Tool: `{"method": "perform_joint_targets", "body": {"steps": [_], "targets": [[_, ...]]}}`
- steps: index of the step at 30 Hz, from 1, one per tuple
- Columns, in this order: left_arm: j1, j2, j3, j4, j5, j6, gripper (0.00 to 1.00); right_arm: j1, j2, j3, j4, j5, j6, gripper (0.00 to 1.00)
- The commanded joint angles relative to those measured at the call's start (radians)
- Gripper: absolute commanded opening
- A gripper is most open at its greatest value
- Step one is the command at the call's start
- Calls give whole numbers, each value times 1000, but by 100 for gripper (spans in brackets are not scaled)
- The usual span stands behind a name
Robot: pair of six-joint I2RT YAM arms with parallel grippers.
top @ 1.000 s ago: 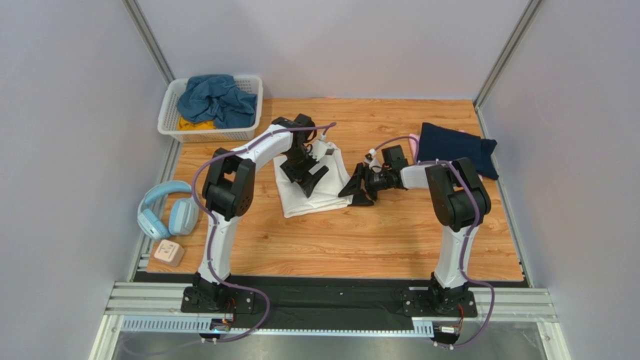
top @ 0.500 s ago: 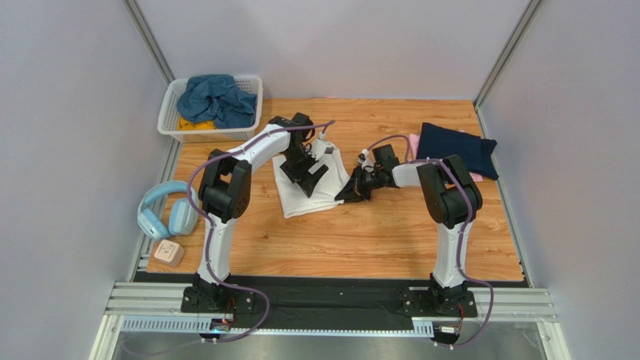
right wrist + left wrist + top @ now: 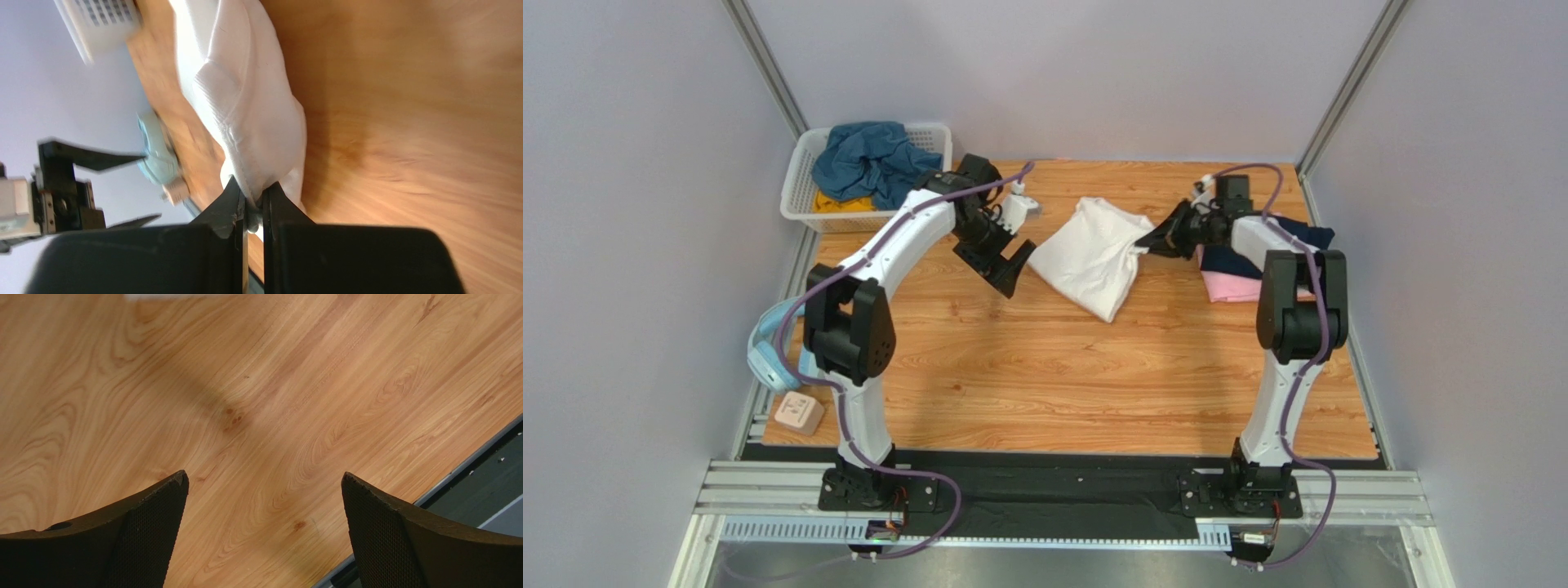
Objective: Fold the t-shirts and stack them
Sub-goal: Put the neatly folded tshirt into the corner of the board with the right arm
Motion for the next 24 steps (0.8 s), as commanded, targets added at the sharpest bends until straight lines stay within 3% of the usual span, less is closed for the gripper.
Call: {"method": "perform_joint_targets", "body": {"steps": [1,10,24], "targets": [[45,-144,15,-30,37,10,100,-116,-39,165,-92,20,-14,0],[82,-224,-131,13,49,10,100,-184,116,525,-244,-8,-13,0],[118,-260,-139,-7,54,27,100,-382,240,740,-296,-36,27,0]]}}
